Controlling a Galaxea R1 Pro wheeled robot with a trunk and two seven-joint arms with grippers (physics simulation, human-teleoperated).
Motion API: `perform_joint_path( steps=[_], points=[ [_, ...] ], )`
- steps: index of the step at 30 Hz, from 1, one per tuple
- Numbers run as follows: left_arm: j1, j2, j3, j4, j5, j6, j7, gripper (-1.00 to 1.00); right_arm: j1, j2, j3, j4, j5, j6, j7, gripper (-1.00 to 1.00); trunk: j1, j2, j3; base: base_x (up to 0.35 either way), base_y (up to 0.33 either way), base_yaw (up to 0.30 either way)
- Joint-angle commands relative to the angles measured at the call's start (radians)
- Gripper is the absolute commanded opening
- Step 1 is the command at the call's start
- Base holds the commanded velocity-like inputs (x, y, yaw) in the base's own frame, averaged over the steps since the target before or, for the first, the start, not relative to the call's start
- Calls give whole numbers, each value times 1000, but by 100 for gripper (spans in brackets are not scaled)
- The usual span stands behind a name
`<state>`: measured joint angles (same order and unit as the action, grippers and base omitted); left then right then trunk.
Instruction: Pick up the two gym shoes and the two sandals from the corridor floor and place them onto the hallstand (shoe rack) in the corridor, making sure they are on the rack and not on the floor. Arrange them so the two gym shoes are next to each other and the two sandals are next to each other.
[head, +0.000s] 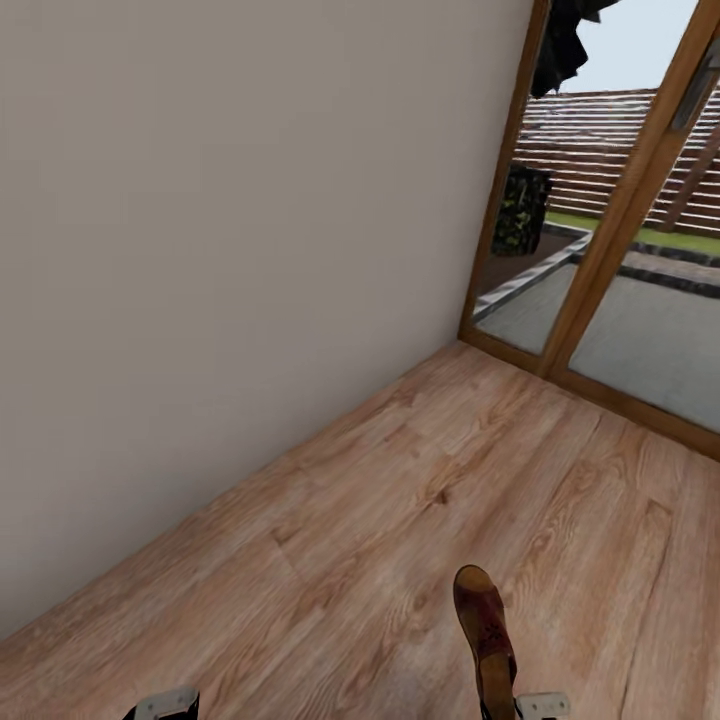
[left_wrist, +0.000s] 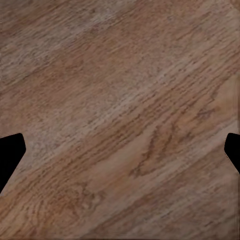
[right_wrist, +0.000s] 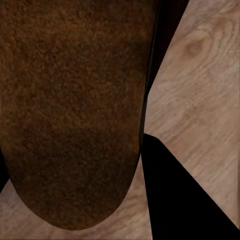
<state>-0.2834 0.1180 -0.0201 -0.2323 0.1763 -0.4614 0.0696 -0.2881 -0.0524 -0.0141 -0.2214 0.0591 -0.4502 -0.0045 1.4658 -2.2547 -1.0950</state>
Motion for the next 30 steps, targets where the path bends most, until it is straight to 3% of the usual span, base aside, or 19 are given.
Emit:
perform_joint_path(
  steps=[1,30],
  points=[
    [-1,0,-2,1,3,-3,3,100,0,0,-1,0,3,-2,0,-100,0,0,-1,75,-149,278],
    [-1,0,-1,1,5,-3,3,100,0,0,-1,0,2,-2,0,-100,0,0,-1,7,-13,278]
  ],
)
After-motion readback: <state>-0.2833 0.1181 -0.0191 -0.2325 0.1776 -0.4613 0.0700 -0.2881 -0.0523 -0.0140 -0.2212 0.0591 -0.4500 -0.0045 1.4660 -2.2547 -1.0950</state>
